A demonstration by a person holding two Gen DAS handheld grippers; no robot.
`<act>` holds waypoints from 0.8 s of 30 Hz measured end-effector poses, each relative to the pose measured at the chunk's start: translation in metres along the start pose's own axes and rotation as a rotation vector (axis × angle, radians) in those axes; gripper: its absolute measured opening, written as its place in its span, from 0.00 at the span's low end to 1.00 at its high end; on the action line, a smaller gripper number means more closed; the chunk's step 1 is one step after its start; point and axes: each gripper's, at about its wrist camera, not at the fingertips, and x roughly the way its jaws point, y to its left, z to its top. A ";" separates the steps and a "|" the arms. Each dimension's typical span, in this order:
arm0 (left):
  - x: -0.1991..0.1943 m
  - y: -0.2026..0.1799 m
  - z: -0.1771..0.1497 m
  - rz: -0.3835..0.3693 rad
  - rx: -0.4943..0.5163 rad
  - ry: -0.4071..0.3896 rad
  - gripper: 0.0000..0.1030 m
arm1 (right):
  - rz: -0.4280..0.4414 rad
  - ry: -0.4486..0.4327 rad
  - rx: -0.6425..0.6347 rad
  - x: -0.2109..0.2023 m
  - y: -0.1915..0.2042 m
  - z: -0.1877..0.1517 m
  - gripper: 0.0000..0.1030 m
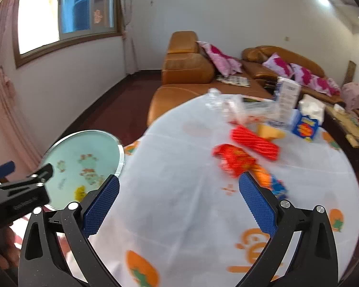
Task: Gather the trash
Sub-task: 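Move both open tools back toward the remaining trash on the table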
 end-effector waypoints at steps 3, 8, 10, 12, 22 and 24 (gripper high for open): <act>-0.005 -0.010 -0.001 -0.010 0.019 -0.007 0.94 | -0.028 -0.009 0.028 -0.006 -0.020 -0.003 0.95; -0.012 -0.032 -0.003 -0.024 0.064 -0.011 0.94 | -0.056 0.001 0.096 -0.012 -0.057 -0.010 0.95; -0.014 -0.040 -0.003 -0.030 0.076 -0.012 0.94 | -0.067 0.005 0.109 -0.013 -0.067 -0.013 0.95; -0.016 -0.049 -0.004 -0.038 0.090 -0.014 0.94 | -0.075 0.010 0.122 -0.015 -0.077 -0.016 0.95; -0.011 -0.086 -0.013 -0.090 0.158 0.015 0.94 | -0.129 0.039 0.171 -0.014 -0.131 -0.025 0.94; -0.007 -0.091 -0.015 -0.108 0.171 0.028 0.94 | -0.141 0.049 0.181 -0.011 -0.144 -0.026 0.90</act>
